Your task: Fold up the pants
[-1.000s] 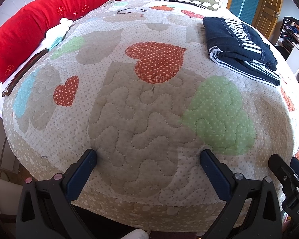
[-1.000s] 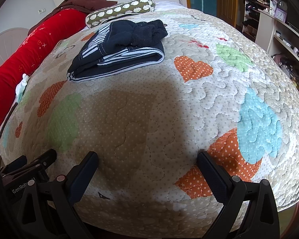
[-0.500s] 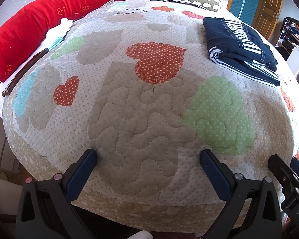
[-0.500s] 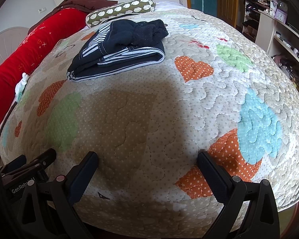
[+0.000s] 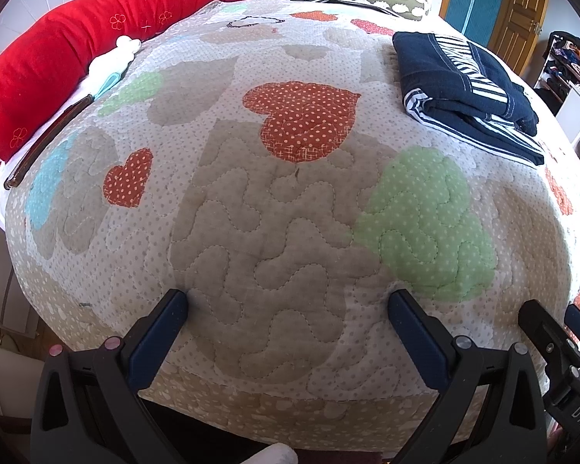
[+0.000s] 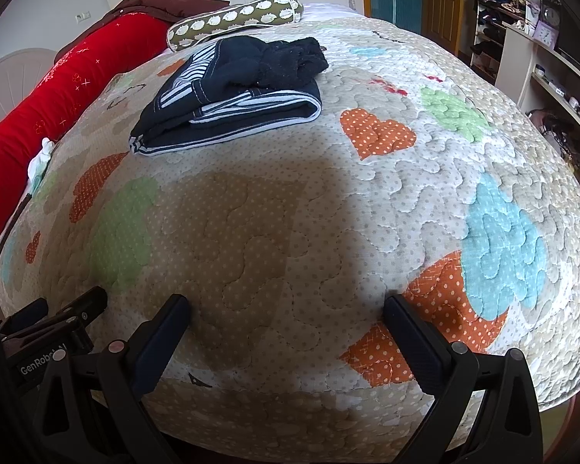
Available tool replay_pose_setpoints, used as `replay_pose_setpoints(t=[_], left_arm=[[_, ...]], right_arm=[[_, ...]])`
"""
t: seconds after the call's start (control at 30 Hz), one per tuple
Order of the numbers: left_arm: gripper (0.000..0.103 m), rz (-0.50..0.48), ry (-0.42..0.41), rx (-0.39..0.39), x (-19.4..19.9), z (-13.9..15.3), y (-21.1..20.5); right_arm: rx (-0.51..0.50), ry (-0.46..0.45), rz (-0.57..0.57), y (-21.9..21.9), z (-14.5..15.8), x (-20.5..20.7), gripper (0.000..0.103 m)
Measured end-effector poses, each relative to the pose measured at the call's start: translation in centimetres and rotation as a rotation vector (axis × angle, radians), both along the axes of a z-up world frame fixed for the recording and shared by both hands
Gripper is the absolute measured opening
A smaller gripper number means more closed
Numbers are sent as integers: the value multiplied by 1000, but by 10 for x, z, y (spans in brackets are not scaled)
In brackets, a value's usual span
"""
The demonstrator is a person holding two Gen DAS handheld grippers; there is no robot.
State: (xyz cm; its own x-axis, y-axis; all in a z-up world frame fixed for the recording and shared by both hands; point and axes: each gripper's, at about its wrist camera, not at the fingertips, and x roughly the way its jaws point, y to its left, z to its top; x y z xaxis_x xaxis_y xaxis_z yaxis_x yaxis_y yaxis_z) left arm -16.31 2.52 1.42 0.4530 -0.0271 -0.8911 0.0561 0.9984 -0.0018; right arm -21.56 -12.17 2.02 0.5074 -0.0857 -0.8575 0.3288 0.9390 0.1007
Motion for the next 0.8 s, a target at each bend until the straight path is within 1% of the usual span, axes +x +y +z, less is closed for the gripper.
replay_pose_setpoints(t=[0.27, 0.8], left_arm=[[103, 0, 12, -5, 1, 0, 1], [103, 2, -1, -6, -4, -1, 1]], right_arm=[[-7, 1, 1, 2, 0, 1, 103], [-14, -2, 4, 4, 0, 1, 103]])
